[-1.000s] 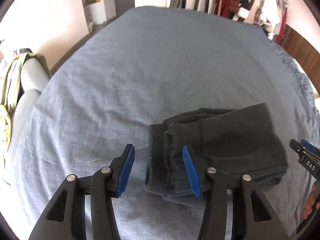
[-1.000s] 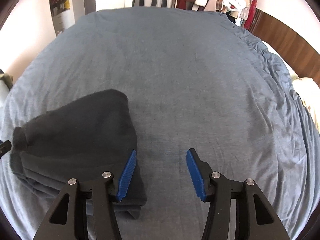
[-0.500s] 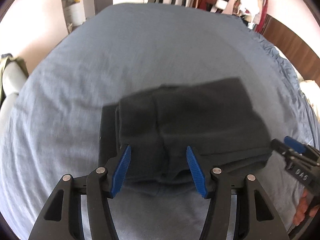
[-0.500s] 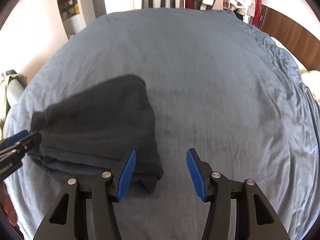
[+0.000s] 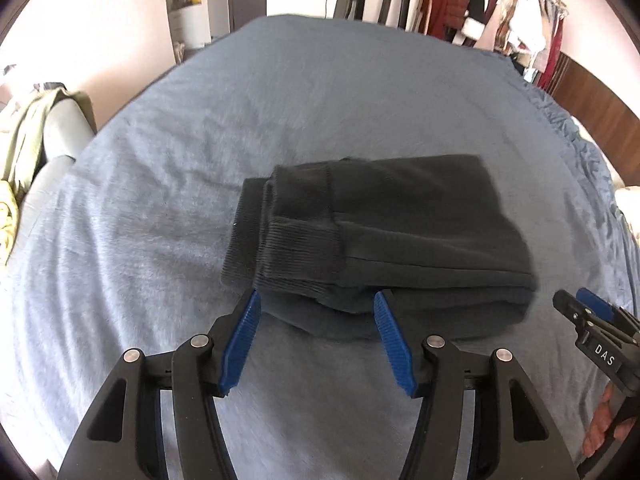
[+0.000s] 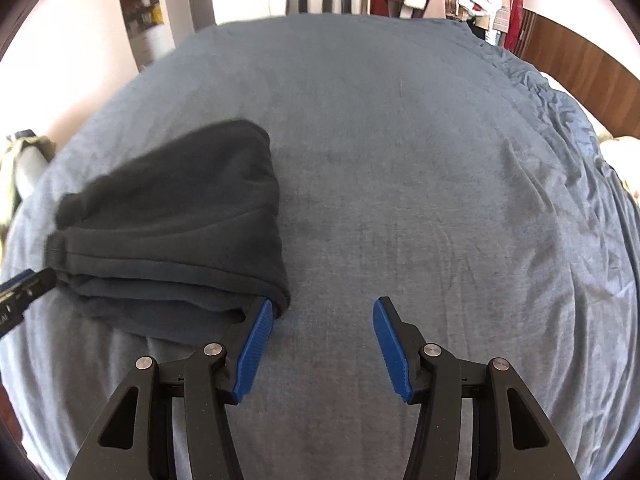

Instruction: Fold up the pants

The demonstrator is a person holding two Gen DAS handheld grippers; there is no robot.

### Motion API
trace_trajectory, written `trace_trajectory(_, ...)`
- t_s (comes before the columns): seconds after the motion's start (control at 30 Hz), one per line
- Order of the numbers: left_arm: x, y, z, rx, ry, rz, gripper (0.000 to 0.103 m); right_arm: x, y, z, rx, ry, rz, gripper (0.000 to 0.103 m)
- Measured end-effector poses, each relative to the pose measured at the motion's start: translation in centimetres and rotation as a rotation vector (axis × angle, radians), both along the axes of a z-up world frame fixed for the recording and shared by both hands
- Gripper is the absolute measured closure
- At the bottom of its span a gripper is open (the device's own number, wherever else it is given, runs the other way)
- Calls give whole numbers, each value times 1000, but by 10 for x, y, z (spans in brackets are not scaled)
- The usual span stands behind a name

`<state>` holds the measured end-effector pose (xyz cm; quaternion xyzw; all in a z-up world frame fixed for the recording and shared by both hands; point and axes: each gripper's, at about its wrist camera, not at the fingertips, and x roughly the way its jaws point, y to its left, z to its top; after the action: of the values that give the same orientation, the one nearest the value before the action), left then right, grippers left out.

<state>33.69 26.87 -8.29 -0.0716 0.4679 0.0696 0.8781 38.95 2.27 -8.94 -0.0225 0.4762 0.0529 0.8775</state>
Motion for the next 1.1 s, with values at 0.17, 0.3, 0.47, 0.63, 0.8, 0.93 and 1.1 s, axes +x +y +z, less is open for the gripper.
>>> trace_trajectory(0.17, -26, -25, 34, 18, -94, -4, 36, -22, -13, 37, 45, -132, 88, 48)
trace_trajectory(0.3, -44, -47, 57, 34, -167, -11, 30, -41, -20, 59, 87, -212, 147, 43)
trace_trajectory(0.47, -69, -73, 62, 109, -224, 1, 19, -63, -32, 64, 116, -278, 186, 35)
trace_trajectory(0.63, -92, -87, 46, 122, -237, 42, 15, -82, -41, 55, 100, -342, 223, 32)
trace_trajectory(0.8, -116, -96, 31, 120, -281, 77, 10, -100, -50, 39, 118, -370, 240, 32)
trace_trajectory(0.93, -133, -107, 21, 106, -308, 79, 10, -114, -59, 28, 136, -390, 242, 32)
trace_trajectory(1.1, -153, -129, 14, 122, -336, 48, 10, -136, -73, 21, 149, -415, 231, 32)
